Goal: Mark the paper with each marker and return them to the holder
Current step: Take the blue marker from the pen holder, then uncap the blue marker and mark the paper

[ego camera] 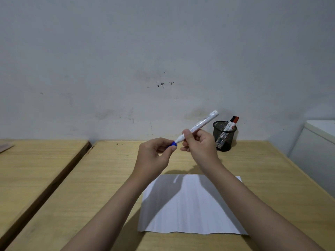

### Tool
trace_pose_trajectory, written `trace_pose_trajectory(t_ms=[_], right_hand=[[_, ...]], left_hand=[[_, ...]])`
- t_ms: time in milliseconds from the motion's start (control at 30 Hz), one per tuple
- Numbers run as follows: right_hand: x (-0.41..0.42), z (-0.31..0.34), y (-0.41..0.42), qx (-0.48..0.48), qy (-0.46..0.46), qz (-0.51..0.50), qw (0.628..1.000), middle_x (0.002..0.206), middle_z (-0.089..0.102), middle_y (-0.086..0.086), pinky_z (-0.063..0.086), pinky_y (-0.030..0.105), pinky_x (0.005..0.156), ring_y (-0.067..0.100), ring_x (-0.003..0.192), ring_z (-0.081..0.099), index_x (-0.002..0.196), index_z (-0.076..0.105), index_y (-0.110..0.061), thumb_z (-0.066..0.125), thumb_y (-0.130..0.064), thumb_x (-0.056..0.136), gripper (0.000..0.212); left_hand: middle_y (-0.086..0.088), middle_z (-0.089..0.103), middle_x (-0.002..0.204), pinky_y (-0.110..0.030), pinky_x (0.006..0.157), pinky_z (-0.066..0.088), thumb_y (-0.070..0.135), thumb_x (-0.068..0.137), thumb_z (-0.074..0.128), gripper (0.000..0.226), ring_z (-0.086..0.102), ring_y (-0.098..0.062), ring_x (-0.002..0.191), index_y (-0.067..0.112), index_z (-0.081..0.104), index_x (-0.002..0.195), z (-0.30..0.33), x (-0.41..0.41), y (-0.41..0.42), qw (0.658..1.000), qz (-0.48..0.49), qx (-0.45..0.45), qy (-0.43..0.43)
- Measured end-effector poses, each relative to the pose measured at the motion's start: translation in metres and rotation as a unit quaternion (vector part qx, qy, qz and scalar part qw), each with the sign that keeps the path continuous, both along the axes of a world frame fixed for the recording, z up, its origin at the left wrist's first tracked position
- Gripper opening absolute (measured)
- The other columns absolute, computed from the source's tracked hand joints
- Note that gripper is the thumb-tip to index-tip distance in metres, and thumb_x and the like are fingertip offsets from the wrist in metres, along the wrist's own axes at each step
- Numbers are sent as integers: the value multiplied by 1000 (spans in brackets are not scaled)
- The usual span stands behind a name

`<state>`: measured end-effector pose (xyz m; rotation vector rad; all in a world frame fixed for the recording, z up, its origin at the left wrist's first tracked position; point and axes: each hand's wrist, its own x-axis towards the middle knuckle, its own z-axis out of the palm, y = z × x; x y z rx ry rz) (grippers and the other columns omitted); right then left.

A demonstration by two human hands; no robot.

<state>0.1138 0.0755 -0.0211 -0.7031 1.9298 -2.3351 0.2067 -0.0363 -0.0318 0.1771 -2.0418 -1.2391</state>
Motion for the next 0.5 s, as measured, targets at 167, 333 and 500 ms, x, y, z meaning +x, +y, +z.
trace_pose_trajectory(t_ms=[167, 333, 500], right_hand=[[-18, 5, 12, 2, 2, -17, 1000, 65, 62, 5, 57, 17, 52, 0, 49, 60, 76, 63, -8, 61, -13, 94, 19], [-16, -14, 9, 52, -3, 4, 999, 61, 62, 2, 56, 17, 49, -1, 46, 58, 76, 63, -4, 61, -10, 92, 17], [-12, -33, 8, 87, -7, 27, 996, 62, 65, -2, 56, 18, 50, -1, 46, 57, 74, 62, -9, 62, -9, 92, 18]], left_hand=[[5, 70, 83, -8, 59, 44, 9, 81, 67, 11, 59, 4, 66, 18, 72, 83, -16, -3, -28, 997, 29, 39, -56], [5, 67, 86, -11, 63, 43, 5, 79, 67, 14, 58, -2, 73, 16, 71, 88, -28, -19, -62, 984, 58, -6, -170], [2, 64, 78, -6, 55, 38, 1, 73, 63, 17, 59, -12, 72, 13, 69, 83, -43, -36, -79, 956, 48, -88, -277]])
